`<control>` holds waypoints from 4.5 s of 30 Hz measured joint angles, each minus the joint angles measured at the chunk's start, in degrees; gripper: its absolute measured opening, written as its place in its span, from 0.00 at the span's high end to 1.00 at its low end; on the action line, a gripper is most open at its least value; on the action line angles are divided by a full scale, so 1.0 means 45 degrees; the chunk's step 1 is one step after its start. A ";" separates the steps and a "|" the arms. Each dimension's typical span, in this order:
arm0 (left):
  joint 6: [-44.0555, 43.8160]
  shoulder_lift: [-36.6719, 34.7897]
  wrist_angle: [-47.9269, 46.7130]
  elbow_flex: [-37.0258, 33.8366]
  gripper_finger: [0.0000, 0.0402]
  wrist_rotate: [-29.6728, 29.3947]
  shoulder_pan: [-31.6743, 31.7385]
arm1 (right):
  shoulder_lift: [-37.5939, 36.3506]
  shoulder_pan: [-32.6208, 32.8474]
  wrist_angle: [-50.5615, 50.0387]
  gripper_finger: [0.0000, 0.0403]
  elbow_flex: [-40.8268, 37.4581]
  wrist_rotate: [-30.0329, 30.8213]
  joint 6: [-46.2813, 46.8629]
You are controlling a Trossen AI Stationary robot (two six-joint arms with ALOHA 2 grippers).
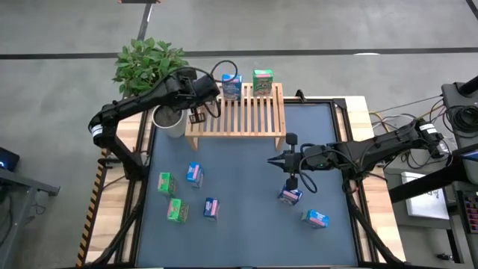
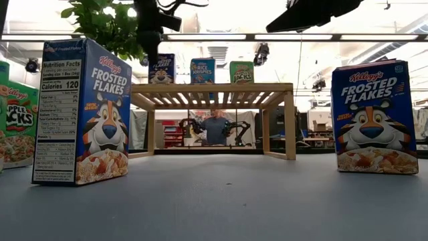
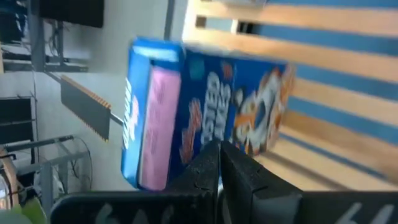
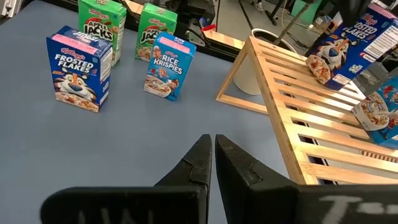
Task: Stack cereal on shelf
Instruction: Put the top blue cereal box on the shelf
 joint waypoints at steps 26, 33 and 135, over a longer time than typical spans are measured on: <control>0.0155 0.0151 0.1622 -0.1330 1.00 0.1406 -0.0028 | 0.0001 -0.0001 0.0000 0.97 0.0000 0.0000 -0.0070; 0.0610 0.0185 0.2352 -0.2066 1.00 0.1020 0.0051 | 0.0000 0.0000 0.0000 0.97 0.0000 0.0000 -0.0075; 0.1993 0.0092 0.4589 -0.2749 1.00 0.0228 0.1156 | 0.0000 0.0000 -0.0005 0.97 0.0000 -0.0003 -0.0396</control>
